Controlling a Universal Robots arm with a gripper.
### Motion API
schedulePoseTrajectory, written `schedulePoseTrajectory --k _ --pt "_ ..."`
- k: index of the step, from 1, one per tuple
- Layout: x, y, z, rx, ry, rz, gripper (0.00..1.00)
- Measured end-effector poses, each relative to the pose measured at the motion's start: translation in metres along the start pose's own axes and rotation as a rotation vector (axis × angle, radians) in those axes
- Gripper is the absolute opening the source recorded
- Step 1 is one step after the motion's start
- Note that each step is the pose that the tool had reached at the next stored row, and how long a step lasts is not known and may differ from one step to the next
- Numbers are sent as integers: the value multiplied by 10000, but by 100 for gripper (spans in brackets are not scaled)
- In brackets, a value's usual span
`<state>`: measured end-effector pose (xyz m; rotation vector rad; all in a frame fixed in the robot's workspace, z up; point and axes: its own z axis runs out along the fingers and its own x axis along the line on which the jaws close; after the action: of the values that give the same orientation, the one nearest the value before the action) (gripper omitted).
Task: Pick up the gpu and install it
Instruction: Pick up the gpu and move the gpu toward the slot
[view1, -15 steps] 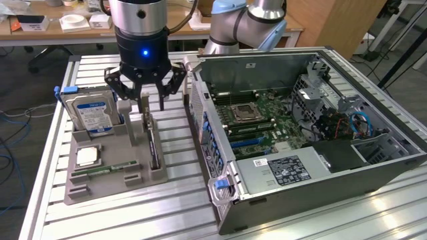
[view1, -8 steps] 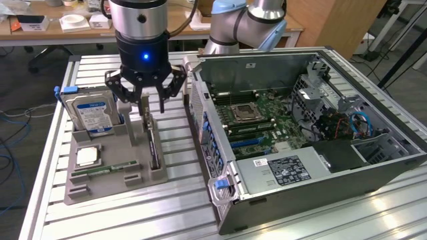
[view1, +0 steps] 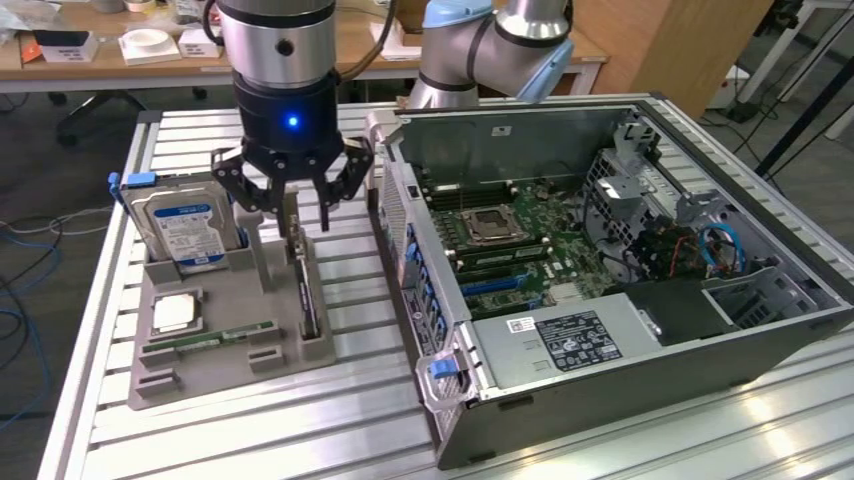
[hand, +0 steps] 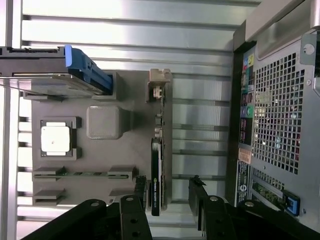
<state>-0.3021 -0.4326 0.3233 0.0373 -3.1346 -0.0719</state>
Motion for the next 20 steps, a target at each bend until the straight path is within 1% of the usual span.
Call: schedulePoseTrajectory --k 9,20 --pt "1 -17 55 0 0 0 47" --pt "31 -21 143 0 0 0 47"
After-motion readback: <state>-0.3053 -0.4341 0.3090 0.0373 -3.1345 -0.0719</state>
